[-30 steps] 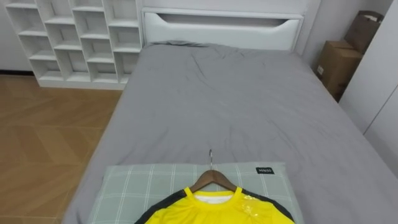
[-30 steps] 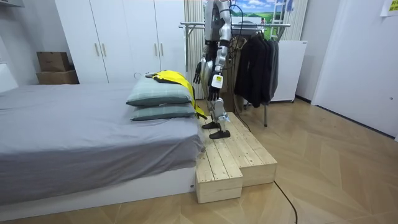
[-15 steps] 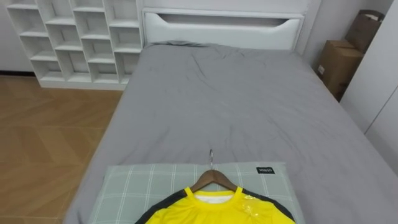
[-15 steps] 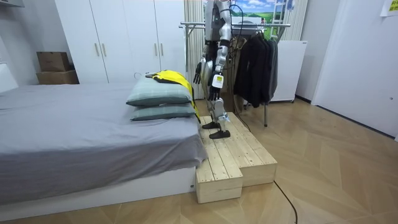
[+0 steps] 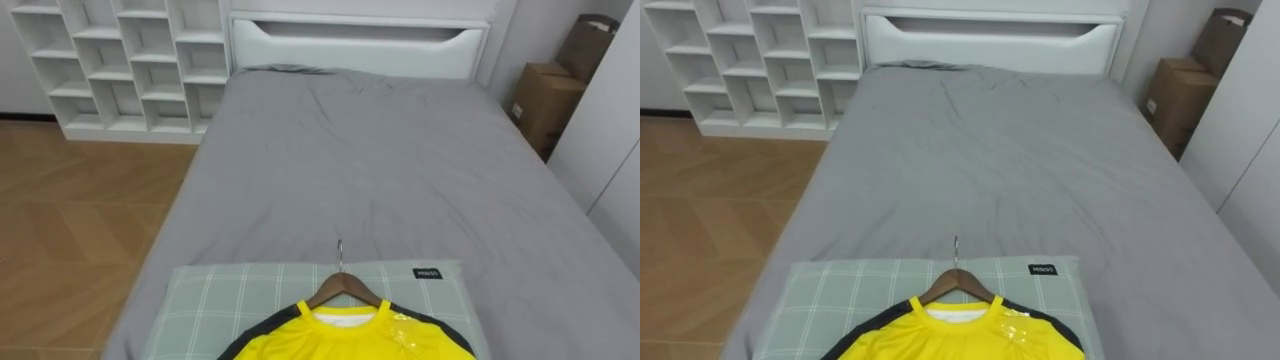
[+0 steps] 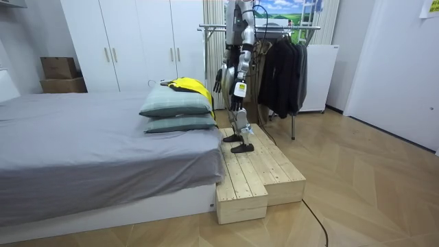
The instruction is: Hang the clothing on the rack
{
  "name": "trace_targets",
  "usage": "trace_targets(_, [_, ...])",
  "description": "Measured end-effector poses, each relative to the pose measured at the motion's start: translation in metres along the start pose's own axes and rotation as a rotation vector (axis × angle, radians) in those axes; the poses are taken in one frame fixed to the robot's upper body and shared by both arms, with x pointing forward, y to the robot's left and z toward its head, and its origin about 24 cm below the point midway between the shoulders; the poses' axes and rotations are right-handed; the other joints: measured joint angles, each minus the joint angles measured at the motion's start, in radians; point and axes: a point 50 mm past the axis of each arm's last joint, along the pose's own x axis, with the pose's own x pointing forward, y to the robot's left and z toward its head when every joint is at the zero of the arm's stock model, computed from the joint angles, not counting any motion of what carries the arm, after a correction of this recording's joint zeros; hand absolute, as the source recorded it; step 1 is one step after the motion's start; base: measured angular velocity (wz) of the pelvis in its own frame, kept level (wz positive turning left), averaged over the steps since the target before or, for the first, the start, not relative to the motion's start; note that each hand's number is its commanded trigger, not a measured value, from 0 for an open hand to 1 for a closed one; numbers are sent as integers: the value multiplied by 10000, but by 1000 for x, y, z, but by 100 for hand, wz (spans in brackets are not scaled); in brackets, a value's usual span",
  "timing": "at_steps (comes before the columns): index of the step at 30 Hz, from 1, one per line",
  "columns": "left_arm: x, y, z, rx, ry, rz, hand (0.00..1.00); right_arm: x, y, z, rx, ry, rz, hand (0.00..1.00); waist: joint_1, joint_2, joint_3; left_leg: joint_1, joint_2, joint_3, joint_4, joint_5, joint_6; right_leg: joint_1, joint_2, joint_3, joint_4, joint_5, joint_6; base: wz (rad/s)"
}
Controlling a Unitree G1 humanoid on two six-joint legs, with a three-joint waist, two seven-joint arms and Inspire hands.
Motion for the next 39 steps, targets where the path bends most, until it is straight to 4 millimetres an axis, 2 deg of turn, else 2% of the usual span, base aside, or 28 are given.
trace_targets(10, [0,8,0,-389,-24,903,0,0,-1,0,-63,97,-55,0,12,-81,20,34,-2,-49,9,0,0,97,-32,-47,6,-28,6,2])
trace_targets(16, [-1,19,16,-750,-597,2168,0,0,-2,0,13,89,-333,0,-8,-14,18,183,3,-159,-20,-1,0,271,-30,-142,14,-58,6,3])
trace_targets(23, [-12,44,69,-44,-3104,4656,0,-3,-11,1,-122,79,-713,0,-19,36,16,178,-21,-258,16,6,-3,277,-26,-271,25,-61,1,4])
trace_targets(28, [-23,44,111,725,-4935,5947,0,-4,-14,3,-144,3,-1035,0,-91,131,14,98,-23,-401,18,10,3,260,-51,-372,19,-60,1,7])
trace_targets(30, [-36,43,135,847,-6209,6454,0,-4,-14,3,-145,9,-1027,0,-164,157,-1,120,-50,-512,52,12,7,276,-55,-481,45,-57,-1,15])
trace_targets(34, [-52,39,161,1402,-7707,7119,0,-4,-15,5,-213,-43,-1032,0,-262,275,-45,176,-39,-538,18,13,7,334,-45,-519,49,-54,-5,5])
trace_targets(39, [-86,35,199,1543,-10097,7709,0,-5,-17,6,-142,-158,-1063,0,-385,355,-39,176,-9,-539,25,14,6,340,-66,-519,40,-53,-5,0])
